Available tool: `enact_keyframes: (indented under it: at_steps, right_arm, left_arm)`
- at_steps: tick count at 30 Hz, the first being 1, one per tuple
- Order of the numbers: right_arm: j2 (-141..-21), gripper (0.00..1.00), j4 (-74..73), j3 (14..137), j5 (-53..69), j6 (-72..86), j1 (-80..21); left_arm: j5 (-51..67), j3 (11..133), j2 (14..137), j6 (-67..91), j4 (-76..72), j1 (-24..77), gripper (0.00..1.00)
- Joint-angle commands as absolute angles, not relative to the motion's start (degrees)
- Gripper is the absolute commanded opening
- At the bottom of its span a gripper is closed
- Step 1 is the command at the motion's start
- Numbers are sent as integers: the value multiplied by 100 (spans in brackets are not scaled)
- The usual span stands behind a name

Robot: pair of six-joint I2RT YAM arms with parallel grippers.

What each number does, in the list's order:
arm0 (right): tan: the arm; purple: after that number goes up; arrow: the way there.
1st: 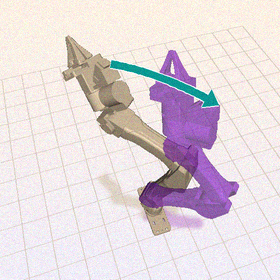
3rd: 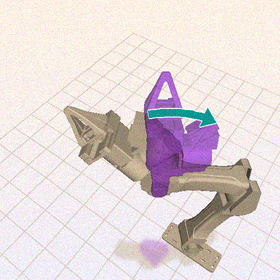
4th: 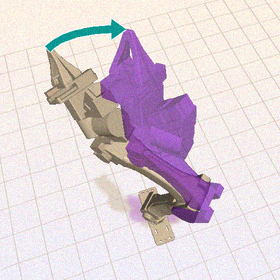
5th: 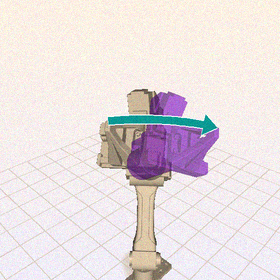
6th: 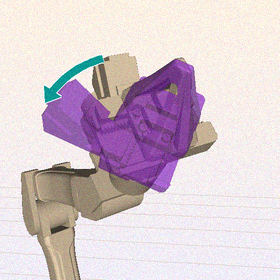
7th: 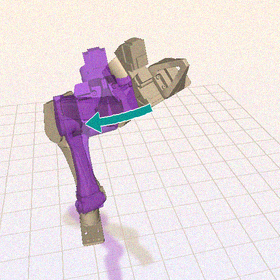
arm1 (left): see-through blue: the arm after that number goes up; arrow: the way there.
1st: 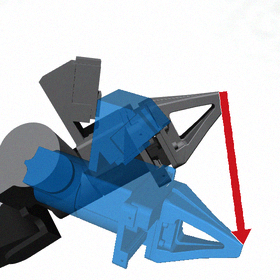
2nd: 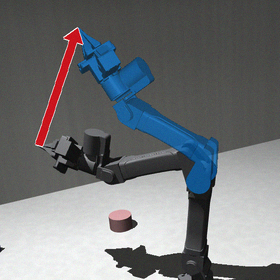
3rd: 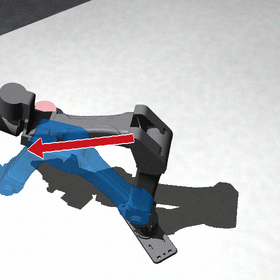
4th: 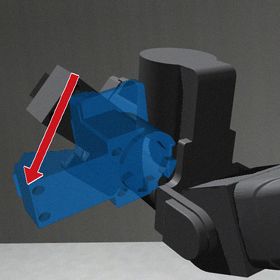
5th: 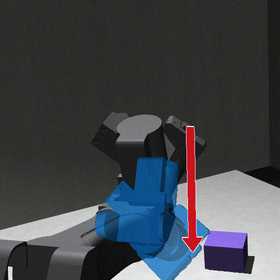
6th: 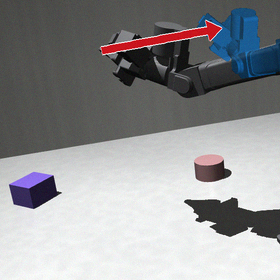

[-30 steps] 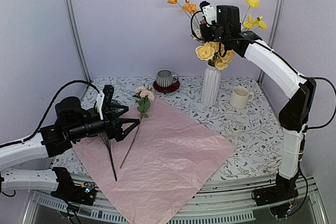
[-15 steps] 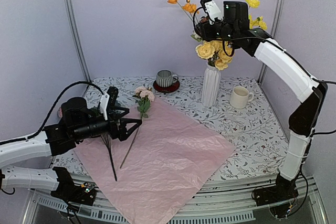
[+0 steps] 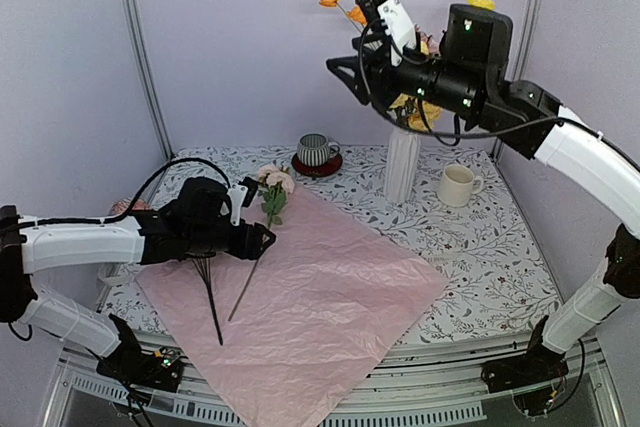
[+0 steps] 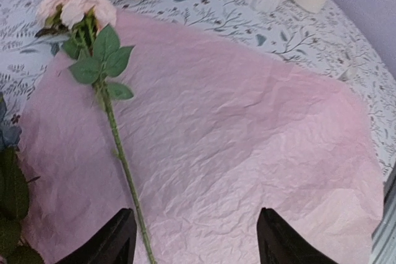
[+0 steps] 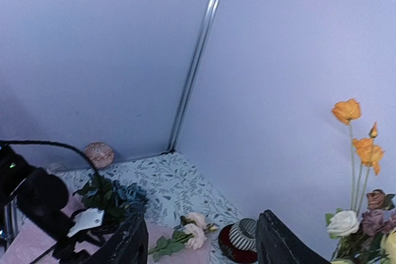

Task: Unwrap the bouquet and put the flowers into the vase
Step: Pick up the fake flower from the flattened wrapping paper.

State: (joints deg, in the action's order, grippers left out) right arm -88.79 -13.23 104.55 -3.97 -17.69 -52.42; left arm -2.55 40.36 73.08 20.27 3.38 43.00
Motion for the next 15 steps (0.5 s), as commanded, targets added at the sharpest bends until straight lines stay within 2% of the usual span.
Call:
enact_keyframes:
  at_steps: [1,8,15]
  right_arm:
    - [-8418,61,-528,9199,-20,-1622,-5594]
    - [-7705,61,657,7317,204,-1131,-5631]
    - [-7760,62,1268,6073,570,-863,-5627]
  left_arm:
    - [-768,4452,7879,2301,963,4111,68]
    - [-1226,5277,9054,2425,1647,3948,61]
    - [-1389,6077,10198,2453,2136,3842,57]
